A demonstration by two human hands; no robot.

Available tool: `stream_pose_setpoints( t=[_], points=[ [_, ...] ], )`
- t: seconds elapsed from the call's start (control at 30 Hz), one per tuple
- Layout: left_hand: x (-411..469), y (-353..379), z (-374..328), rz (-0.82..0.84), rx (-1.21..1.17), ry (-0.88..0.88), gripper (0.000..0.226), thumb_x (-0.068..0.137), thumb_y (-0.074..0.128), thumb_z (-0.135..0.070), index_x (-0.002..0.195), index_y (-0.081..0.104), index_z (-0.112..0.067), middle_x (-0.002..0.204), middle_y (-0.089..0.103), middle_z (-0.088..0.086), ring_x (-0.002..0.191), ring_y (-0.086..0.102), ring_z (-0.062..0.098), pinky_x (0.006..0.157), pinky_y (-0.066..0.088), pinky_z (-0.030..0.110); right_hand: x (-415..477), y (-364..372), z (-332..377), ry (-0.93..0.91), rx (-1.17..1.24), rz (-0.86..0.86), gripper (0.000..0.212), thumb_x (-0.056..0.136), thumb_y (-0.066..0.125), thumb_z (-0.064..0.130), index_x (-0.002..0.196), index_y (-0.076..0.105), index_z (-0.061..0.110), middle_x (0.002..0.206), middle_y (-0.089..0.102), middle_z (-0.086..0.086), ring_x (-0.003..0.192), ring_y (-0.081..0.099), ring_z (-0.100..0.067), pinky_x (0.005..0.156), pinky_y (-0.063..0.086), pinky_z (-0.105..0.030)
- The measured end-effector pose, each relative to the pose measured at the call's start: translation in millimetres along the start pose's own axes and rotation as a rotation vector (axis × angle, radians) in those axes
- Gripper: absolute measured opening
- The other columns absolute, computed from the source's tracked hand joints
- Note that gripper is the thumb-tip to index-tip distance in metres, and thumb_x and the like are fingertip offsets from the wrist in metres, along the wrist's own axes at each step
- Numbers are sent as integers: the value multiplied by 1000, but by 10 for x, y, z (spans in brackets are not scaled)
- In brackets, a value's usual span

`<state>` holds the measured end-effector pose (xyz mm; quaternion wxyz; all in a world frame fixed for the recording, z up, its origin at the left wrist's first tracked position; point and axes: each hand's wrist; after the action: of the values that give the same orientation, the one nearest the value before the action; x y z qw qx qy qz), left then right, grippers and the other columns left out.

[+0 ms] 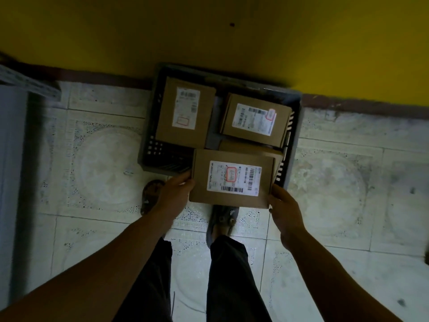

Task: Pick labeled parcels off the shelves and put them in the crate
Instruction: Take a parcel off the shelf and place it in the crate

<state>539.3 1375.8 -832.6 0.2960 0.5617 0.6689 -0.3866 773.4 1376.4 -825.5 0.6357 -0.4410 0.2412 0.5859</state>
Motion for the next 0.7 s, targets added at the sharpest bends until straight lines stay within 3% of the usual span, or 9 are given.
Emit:
stream_pose_setpoints(
  t=[0.17, 0.27, 0.33, 0.43, 0.57, 0.7],
  points=[
    [248, 375, -99, 106, 92, -8, 32, 101, 45, -16, 119, 47, -42, 92, 53, -20, 83, 50, -5, 74, 40, 14, 385, -171, -203, 66, 51, -44, 35, 94, 53, 21, 127, 63, 31, 122, 68, 7, 116, 59, -21, 106, 42, -51],
    [417, 522, -118, 137, 146, -19, 32, 100, 46, -17, 126, 56, -34, 108, 61, -10, 99, 58, 11, 81, 44, 24, 582, -210, -275, 88, 65, -34, 38, 91, 55, 22, 129, 61, 27, 123, 67, 5, 117, 59, -23, 106, 42, -50],
    [543, 624, -117, 138, 179, -22, 29, 99, 47, -17, 121, 60, -31, 116, 64, 0, 109, 59, 23, 90, 45, 33, 713, -234, -292, 79, 56, -37, 38, 90, 54, 23, 127, 62, 27, 121, 68, 5, 114, 59, -22, 104, 43, -47],
    [708, 746, -94, 137, 195, -28, 28, 97, 49, -19, 120, 60, -30, 122, 63, 2, 113, 58, 23, 102, 45, 43, 906, -276, -311, 62, 30, -33, 39, 86, 53, 29, 124, 63, 27, 116, 69, 5, 110, 60, -22, 100, 46, -45],
    [784, 847, -53, 146, 254, -45, 30, 97, 50, -19, 125, 59, -21, 126, 63, 6, 114, 58, 25, 102, 45, 48, 1074, -352, -354, 44, -37, 1, 22, 91, 49, 7, 105, 59, 19, 98, 63, 4, 97, 54, -23, 79, 41, -33],
    [738, 878, -59, 125, 247, -48, 29, 97, 49, -17, 122, 61, -21, 125, 63, 4, 114, 58, 22, 101, 45, 45, 1114, -419, -362, 40, -74, 33, 20, 91, 49, 8, 102, 60, 21, 97, 60, 2, 91, 53, -21, 77, 37, -34]
  ],
)
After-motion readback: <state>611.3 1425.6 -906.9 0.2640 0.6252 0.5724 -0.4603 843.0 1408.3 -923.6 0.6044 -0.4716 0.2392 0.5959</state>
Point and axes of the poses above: each hand's wrist, its own x-axis towards the middle knuckle, its own y-axis out of the palm, z = x × y
